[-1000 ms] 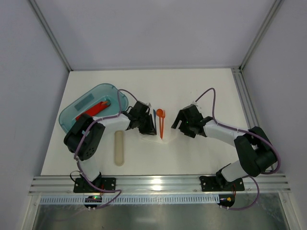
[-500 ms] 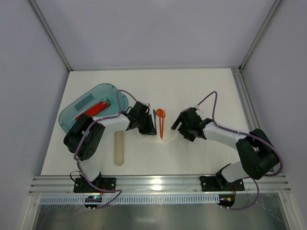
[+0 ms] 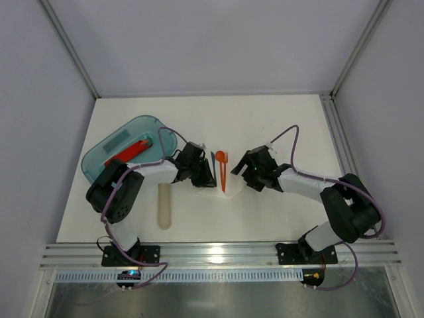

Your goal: Place the utensils on the paper napkin and roll it up

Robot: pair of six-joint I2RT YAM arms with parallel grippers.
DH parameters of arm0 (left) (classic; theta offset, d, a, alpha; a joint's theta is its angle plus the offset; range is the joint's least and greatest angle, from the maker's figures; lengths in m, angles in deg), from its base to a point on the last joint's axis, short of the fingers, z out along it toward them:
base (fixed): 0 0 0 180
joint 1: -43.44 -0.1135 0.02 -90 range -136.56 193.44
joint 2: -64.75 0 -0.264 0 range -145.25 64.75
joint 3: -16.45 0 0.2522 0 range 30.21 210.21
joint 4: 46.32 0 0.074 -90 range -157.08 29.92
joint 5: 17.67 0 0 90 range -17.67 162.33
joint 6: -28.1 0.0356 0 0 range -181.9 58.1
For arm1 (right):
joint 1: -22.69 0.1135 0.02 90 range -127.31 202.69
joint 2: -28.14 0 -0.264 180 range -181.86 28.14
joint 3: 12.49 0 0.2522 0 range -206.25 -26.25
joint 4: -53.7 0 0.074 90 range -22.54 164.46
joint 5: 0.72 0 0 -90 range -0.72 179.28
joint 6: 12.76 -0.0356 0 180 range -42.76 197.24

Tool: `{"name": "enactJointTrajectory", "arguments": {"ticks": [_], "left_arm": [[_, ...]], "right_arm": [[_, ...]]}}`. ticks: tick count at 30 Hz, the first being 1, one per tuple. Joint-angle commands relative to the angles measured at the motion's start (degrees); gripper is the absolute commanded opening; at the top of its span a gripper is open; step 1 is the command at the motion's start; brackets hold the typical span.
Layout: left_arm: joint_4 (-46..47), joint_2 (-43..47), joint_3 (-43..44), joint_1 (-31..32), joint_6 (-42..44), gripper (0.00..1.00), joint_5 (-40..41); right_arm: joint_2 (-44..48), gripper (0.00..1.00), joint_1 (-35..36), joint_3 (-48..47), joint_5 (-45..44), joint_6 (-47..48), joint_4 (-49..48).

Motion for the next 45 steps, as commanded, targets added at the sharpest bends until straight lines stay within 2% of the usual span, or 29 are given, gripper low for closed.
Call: {"name": "enactJointTrajectory", "arguments": {"ticks": [1,5,8,13,17,27,34,39,43,45], "left_arm": [[0.3,1.4,-1.1,0.3,-0.2,0.18,0.9],[0.4,1.5,-1.2,0.3,-0.3,0.18,1.1],[0.4,1.5,-1.2,0.3,-0.3,0.18,1.1],[-0.2,1.7,-1.2,0.3,0.1,0.18,1.1],[0.1,2.4,-2.0,0.3,-0.1,0.18,1.4],[-0.2,2.1,-1.5,0.3,0.0,0.18,1.4],[-0.4,2.0,-1.3,0.3,0.0,0.18,1.8],[-0.8,2.1,-1.2,0.3,0.1,0.18,2.1],[-1.0,2.4,-1.1,0.3,0.0,0.18,2.0],[-1.1,2.4,-0.9,0.3,0.0,0.18,1.9]], "right_arm": [[-1.6,0.88,0.3,3.2,4.0,-0.3,-6.8],[0.8,0.88,0.4,7.5,8.3,1.3,-18.1],[3.0,0.88,0.4,8.6,9.9,3.5,-21.9],[4.1,0.88,0.7,8.6,17.4,8.3,-30.3],[6.0,0.88,1.0,9.4,19.1,11.5,-33.3],[5.8,0.89,1.3,8.8,21.2,16.9,-31.9],[3.2,0.89,1.2,9.4,29.0,16.5,-40.5],[3.0,0.89,1.1,7.3,25.6,19.1,-34.2],[3.9,0.88,1.2,6.4,18.3,22.1,-23.4],[4.5,0.84,1.2,6.8,15.1,23.0,-21.8]]}}
